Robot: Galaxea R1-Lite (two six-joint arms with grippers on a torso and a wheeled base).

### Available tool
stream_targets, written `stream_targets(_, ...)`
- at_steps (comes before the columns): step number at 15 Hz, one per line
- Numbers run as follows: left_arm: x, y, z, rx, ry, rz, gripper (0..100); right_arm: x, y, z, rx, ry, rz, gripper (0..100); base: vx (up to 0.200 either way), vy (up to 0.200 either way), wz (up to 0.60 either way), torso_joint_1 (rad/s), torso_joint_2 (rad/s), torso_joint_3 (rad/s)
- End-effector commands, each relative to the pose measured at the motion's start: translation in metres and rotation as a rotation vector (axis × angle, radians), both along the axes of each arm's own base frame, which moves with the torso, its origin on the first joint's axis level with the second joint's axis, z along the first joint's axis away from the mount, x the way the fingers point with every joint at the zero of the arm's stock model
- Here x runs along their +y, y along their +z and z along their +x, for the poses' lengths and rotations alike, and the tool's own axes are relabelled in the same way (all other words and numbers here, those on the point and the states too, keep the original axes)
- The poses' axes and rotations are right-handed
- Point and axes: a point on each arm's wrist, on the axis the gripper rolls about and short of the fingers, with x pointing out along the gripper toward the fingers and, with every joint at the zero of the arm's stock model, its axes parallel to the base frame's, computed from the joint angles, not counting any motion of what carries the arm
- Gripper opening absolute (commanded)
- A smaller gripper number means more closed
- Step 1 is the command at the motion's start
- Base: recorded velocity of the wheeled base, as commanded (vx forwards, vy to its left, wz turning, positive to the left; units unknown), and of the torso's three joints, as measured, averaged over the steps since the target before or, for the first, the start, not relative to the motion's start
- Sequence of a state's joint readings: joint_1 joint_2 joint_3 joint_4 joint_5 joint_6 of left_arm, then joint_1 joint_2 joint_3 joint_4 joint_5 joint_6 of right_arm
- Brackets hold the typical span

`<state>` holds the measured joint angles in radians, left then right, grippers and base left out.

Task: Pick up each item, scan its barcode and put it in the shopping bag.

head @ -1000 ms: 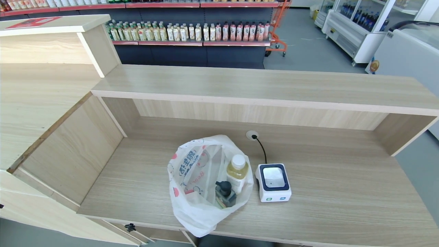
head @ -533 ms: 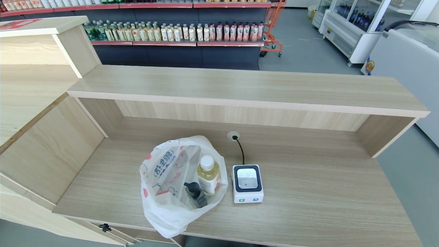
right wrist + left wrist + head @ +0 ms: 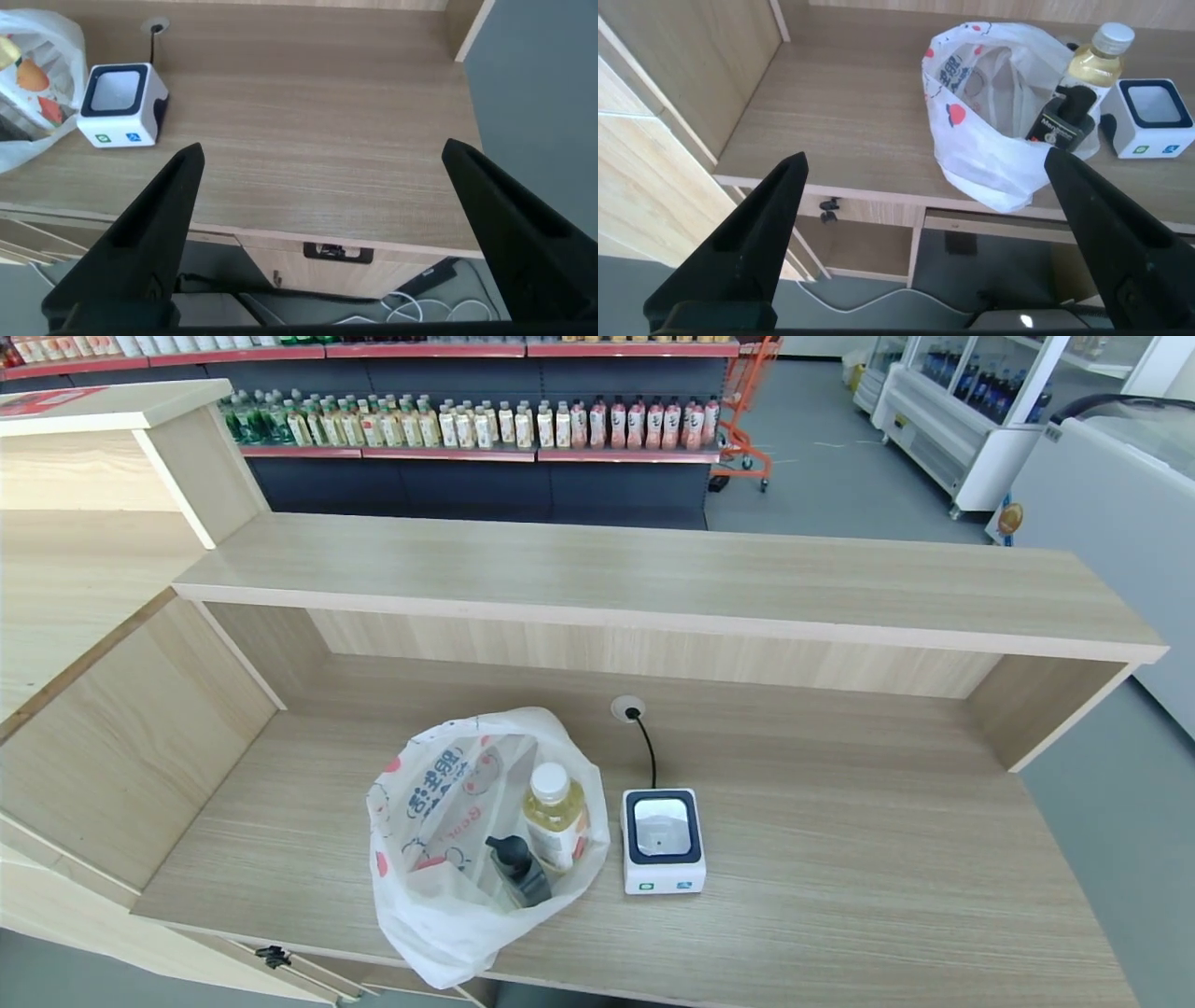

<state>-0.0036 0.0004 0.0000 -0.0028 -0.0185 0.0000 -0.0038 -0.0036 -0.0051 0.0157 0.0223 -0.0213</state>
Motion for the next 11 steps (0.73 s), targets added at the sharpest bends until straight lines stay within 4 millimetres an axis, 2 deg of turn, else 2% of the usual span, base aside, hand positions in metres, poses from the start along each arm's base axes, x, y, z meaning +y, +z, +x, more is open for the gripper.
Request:
stream_targets(1, 0.0000, 0.0001, 0.0001, 0.001, 0.001, 0.000, 100, 0.0000, -0.0003, 0.0003, 0.007, 0.001, 0.000, 100, 0.000, 0.000, 0.00, 0.000, 0.00, 0.000)
stream_targets(11, 0.0000, 0.0001, 0.0001, 0.001, 0.001, 0.000, 100, 0.0000, -0.0003, 0.0003, 0.007, 0.001, 0.003, 100, 0.000, 0.000, 0.00, 0.000, 0.00, 0.000)
